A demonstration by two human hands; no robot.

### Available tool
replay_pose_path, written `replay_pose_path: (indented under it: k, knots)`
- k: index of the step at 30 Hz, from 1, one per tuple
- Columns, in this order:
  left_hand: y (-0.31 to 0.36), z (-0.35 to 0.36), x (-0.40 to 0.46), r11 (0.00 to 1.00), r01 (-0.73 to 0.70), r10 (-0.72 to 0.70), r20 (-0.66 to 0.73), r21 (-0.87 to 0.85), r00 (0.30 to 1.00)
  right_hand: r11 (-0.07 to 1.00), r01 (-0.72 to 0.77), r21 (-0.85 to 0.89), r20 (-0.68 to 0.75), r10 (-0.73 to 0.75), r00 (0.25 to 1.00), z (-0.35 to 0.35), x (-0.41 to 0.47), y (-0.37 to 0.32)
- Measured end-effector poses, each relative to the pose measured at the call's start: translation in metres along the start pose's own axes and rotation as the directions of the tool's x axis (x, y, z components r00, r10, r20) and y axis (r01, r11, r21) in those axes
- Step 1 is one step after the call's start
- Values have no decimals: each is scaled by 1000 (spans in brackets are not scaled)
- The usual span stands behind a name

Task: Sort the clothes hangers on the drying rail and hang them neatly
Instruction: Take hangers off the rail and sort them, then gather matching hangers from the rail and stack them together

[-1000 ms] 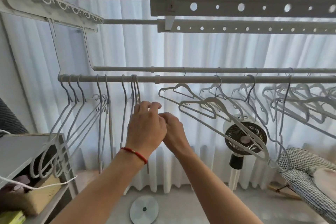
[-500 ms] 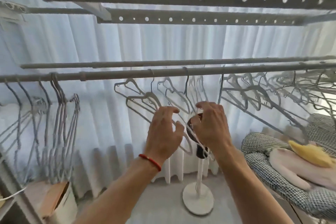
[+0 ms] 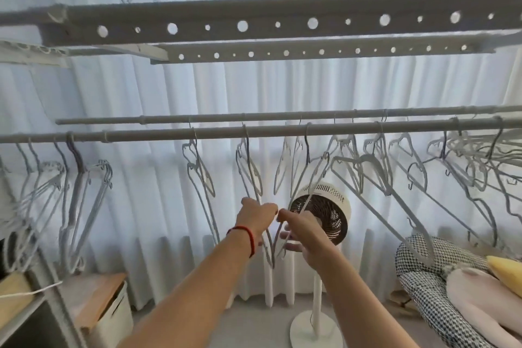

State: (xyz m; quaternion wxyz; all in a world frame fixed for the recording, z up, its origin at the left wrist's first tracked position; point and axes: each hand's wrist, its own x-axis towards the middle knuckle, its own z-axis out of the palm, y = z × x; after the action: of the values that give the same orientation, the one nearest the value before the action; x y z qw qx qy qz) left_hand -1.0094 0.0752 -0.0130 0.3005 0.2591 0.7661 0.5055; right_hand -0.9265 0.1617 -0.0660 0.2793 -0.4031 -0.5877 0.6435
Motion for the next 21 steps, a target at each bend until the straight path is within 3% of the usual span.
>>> replay_pose_path:
  k: [3,6,11,21]
  knots:
    - [1,-1,-2,984,126,-111,118,-128,987,998,56,19,-26,-56,998,-8,-2,3]
    - [2,-2,-2,985,107,-86,157,-132,984,992,124,36,-63,-121,991,-13,-12,1]
    - [2,-4,-4,995,-1,11,105,-97,994,976,213,45,-178,-202,963,-19,-19,4]
    - [-46,-20,-16,995,-91,93,39,-35,995,960,279,-23,-158,-279,947,-12,-49,37]
